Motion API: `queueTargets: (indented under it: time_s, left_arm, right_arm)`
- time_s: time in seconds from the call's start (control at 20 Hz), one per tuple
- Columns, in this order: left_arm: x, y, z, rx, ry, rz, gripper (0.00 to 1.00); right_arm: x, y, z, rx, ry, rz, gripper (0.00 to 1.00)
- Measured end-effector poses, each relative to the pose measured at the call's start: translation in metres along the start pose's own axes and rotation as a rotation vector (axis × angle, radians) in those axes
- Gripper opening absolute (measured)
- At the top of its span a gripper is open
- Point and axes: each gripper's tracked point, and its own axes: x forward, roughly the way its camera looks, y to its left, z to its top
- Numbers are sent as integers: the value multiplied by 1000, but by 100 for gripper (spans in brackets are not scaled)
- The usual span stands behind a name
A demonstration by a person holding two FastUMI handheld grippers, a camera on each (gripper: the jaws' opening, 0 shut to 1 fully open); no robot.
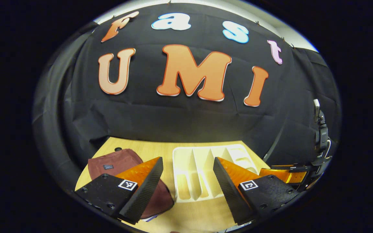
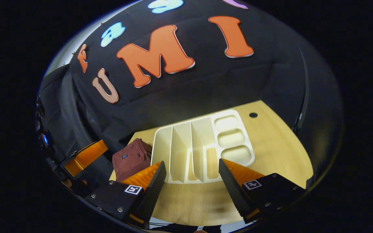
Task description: Open the schoolbag, grab two books from the bookshelf and put them into the schoolbag.
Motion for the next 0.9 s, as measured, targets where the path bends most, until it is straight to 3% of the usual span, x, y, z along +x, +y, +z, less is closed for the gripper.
queueTargets:
  time_s: [0.45, 0.9]
  left_arm:
    - [-16, -34, 17, 22, -204, 30, 100]
    - [-18, -35, 18, 24, -231, 6, 98]
  right_arm:
    - [-24, -10, 50, -126, -251, -47, 97]
    - [-23, -1, 39, -108, -236, -32, 97]
